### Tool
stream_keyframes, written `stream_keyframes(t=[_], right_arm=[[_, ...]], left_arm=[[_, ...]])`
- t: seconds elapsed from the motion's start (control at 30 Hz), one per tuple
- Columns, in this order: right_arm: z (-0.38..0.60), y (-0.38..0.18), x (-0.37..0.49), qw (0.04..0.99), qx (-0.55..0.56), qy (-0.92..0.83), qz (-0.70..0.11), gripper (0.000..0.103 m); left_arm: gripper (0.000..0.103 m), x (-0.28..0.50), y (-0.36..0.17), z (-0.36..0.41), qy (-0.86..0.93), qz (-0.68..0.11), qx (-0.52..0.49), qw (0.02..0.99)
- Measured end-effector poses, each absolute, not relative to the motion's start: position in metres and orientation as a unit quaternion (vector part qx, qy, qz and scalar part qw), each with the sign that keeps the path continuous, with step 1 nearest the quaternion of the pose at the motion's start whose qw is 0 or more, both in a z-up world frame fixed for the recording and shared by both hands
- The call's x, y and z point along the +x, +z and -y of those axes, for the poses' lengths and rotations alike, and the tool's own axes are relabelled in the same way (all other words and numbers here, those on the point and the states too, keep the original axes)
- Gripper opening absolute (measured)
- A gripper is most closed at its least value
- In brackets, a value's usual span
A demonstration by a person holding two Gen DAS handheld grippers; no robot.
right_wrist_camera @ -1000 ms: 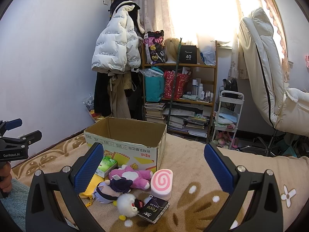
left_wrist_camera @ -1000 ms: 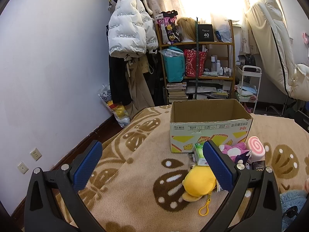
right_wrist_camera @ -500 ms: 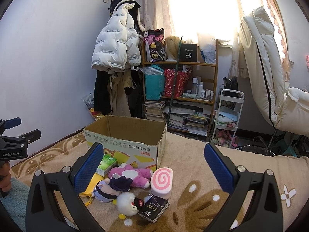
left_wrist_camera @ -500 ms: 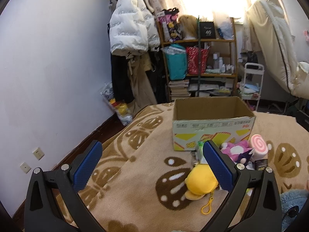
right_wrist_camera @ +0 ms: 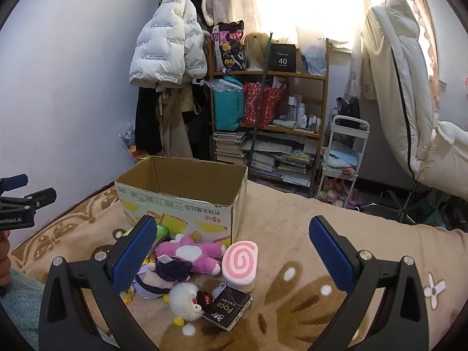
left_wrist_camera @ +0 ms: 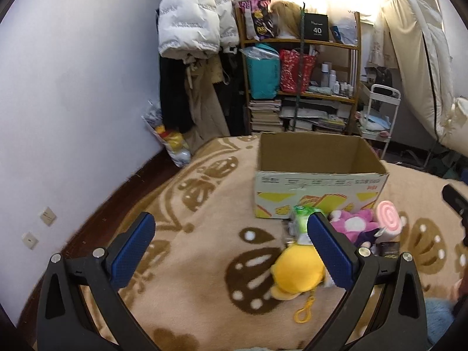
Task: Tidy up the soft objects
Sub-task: 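Reach the left tool to the green tissue pack while the right tool reaches the swirl cushion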
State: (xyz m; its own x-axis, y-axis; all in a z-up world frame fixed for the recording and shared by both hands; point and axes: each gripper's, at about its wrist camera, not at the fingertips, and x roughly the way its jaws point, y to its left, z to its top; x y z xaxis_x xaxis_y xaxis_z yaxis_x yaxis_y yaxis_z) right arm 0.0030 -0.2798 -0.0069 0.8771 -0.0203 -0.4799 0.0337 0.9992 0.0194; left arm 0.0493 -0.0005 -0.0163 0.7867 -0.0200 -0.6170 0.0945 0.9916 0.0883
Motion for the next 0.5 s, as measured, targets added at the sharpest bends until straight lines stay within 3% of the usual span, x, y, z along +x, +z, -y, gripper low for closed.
stream_keyframes(t=[0.27, 0.5], right_arm=[[0.274, -0.011, 0.027, 0.963, 0.015, -0.010, -0.269, 0.103], [0.282, -0.019, 0.051, 0.958, 0.025, -0.015, -0.286, 0.103]], left_arm=[[0.102, 0.093, 0.004, 0.019, -0.047, -0.339, 0.042, 0.939], [0.102, 0.133, -0.010, 0.044, -0.061, -0.367, 0.055, 0.926]])
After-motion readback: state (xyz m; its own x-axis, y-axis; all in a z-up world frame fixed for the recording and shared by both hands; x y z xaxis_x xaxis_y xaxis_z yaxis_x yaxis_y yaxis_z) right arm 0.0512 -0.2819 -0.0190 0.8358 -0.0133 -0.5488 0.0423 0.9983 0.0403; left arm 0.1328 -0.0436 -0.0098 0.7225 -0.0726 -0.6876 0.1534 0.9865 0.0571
